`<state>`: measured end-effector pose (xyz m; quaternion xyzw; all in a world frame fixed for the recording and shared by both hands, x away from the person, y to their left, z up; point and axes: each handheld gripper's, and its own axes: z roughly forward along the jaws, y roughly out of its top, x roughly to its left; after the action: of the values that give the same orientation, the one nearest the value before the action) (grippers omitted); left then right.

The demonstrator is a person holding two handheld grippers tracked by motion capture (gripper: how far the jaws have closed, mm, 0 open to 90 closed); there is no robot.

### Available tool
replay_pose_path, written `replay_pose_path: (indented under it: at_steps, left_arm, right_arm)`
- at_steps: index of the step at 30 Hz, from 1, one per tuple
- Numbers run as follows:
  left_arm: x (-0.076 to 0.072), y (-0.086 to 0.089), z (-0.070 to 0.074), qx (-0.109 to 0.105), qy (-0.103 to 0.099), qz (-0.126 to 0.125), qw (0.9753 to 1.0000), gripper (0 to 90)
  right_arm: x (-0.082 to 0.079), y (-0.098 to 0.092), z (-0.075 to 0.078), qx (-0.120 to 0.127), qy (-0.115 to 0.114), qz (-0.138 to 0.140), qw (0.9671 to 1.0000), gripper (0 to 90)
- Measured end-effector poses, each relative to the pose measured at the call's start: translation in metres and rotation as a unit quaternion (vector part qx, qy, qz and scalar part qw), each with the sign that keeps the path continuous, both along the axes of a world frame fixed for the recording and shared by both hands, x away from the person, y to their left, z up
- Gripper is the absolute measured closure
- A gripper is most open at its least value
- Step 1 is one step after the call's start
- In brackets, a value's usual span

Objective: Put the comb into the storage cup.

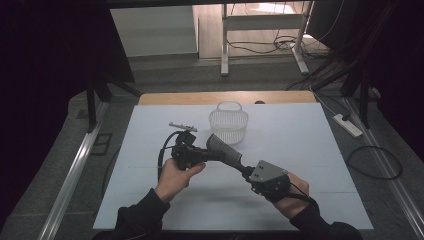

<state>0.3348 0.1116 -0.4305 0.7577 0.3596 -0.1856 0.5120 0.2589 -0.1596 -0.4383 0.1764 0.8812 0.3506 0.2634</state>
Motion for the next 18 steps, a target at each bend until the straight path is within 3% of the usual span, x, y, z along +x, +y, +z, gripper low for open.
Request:
replay_pose_path:
  at_steps: [6,11,18]
  left_arm:
    - [-0.0004,-0.0003,-0.0014,-0.025,0.021,-0.008,0.9994,81.3]
    - [-0.0018,-0.0007,-0.0010,-0.025,0.023,-0.006,0.9994,83.0]
    - [-0.0026,-0.0013,-0.0009,-0.020,0.019,-0.012,0.9996,83.3]
  right_arm:
    - [0.0002,0.0012,-0.0023,-0.010,-0.012,-0.003,0.9999,72.3]
    - [0.0014,0.0020,-0.0047,-0.012,-0.015,-0.003,0.9998,71.8]
    - [0.0045,0.0016,-0.0069,0.000,0.006,-0.002,1.0000,67.0]
